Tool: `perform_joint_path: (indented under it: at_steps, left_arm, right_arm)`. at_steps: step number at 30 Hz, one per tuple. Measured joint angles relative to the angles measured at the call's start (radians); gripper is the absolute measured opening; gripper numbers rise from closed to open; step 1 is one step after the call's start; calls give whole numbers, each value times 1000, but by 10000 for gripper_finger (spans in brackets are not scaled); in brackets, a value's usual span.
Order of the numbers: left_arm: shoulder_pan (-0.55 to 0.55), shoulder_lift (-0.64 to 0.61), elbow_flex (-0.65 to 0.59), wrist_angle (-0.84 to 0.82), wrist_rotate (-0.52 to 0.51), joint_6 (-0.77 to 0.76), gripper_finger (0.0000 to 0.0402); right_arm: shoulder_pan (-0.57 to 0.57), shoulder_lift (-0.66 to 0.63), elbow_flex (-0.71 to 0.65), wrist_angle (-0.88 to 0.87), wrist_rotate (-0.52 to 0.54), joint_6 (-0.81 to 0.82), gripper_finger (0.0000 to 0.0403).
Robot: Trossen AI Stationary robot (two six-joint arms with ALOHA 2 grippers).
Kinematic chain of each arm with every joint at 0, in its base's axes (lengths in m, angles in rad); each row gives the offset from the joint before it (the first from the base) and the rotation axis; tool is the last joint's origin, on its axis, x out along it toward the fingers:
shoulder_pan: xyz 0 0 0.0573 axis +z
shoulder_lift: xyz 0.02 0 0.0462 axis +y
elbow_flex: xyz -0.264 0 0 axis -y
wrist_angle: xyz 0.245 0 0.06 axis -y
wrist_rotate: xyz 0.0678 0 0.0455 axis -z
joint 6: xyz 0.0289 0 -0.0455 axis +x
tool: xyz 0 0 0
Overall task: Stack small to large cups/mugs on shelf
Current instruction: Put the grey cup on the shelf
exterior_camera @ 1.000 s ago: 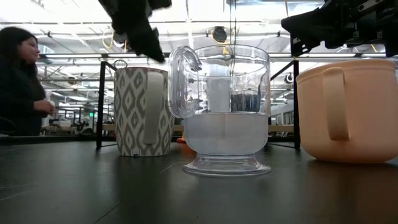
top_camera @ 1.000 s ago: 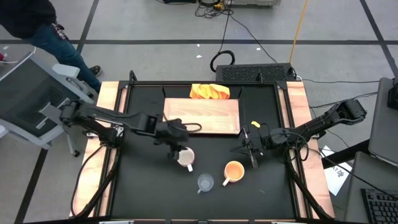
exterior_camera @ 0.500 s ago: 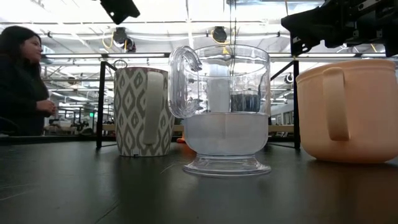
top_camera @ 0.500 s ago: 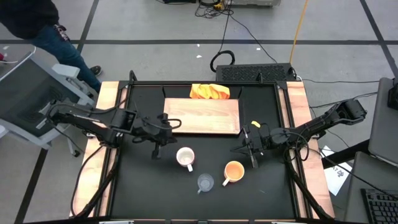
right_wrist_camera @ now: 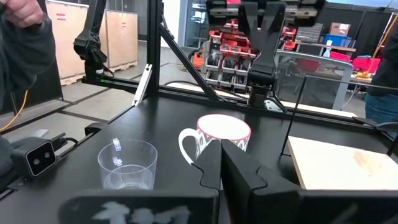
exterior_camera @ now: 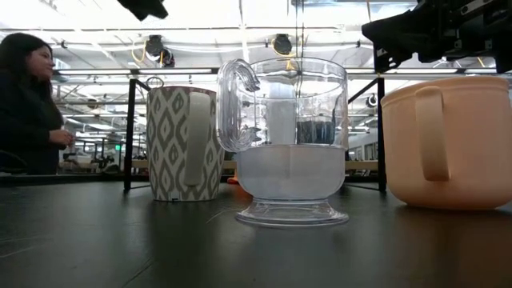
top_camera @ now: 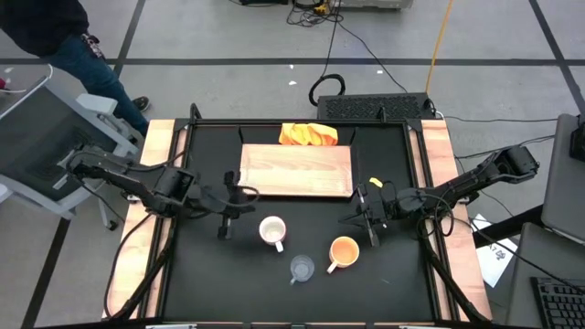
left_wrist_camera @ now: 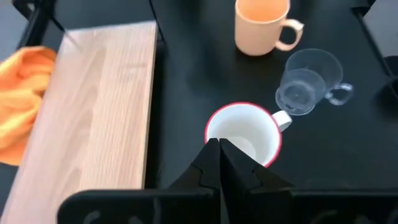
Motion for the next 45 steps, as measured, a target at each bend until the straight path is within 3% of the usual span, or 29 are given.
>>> perform_joint_path:
  at_steps: [7,16,29,34,45]
  left_arm:
    - [-92,-90,-22,2,-127,-32,1]
    - [-141,-286,-165,29,-250,-143,1]
    - [-292,-498,-545,493,-356,-101,0]
    - [-335,-528,-650,621,-407,-76,0]
    - [-350,-537,-819,822,-402,-76,0]
  right_arm:
    - [0,0,0,-15,0,2,0]
    - [0,0,0,-14,0,3,0]
    - [0,0,0,-14,0,23,0]
    - [0,0,0,-14,0,23,0]
    - [0,0,0,-13,0,24,0]
